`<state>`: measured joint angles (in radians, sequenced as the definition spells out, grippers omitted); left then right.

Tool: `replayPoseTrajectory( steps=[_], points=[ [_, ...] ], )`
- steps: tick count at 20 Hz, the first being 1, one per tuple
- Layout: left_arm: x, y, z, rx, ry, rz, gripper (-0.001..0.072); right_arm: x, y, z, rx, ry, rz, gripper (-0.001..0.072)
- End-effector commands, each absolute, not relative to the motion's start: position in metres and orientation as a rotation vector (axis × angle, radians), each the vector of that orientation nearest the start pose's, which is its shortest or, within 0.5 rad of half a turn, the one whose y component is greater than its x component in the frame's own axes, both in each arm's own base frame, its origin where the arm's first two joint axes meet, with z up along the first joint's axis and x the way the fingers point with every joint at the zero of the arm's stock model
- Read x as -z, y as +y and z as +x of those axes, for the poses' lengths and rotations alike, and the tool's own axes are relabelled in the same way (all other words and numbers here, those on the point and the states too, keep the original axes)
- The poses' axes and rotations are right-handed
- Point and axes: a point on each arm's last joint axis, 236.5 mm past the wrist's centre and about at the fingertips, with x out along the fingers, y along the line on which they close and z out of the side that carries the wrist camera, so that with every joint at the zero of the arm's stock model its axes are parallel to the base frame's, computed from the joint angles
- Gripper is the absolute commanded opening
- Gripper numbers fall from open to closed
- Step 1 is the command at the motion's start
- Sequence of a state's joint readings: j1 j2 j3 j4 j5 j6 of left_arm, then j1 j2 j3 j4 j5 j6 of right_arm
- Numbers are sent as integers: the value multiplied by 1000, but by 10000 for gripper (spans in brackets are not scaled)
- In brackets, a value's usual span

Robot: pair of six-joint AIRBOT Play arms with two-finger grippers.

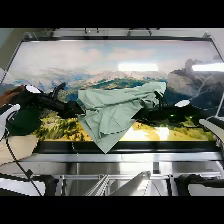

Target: Fold the shirts.

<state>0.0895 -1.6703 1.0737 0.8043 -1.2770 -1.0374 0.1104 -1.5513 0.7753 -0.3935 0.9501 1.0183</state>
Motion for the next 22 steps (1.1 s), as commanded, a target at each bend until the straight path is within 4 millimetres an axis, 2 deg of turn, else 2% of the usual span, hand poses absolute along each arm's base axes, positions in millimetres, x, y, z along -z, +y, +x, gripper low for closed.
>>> replayPoseTrajectory(
  steps=[1,2,3,4,5,6,7,8,10,12,14,15,18,19,20,21,22],
  points=[
    [121,-111,343,577,1570,-384,688,107,229,345,-566,1379,833,431],
    [122,-111,349,566,1550,-385,688,105,230,349,-572,1368,833,361],
    [123,-114,353,560,1533,-377,685,101,231,353,-594,1346,822,176],
    [124,-116,357,555,1516,-364,555,97,232,356,-601,1331,830,106],
    [125,-120,360,555,1503,-348,316,95,234,357,-601,1325,845,106],
    [126,-126,361,561,1494,-330,145,92,235,358,-611,1320,853,96],
    [127,-132,362,573,1483,-306,78,90,236,357,-628,1317,847,19],
    [128,-136,364,583,1471,-286,28,88,238,355,-641,1318,846,19],
    [128,-143,367,584,1454,-271,25,78,240,352,-677,1312,843,19],
    [115,-148,372,613,1443,-293,24,54,239,351,-723,1277,841,19],
    [84,-145,385,636,1390,-285,24,15,232,353,-777,1206,841,19],
    [59,-141,396,641,1335,-274,23,-8,225,354,-801,1155,839,19],
    [-30,-114,437,596,1091,-228,23,-91,200,361,-841,935,817,19],
    [-56,-104,446,573,1021,-216,23,-108,192,363,-831,877,798,19],
    [-68,-96,447,564,1000,-214,23,-119,187,362,-827,845,786,19],
    [-67,-94,440,575,1026,-220,23,-120,184,359,-815,848,773,18],
    [-56,-95,426,601,1089,-234,24,-113,184,355,-802,882,757,19]
  ],
)
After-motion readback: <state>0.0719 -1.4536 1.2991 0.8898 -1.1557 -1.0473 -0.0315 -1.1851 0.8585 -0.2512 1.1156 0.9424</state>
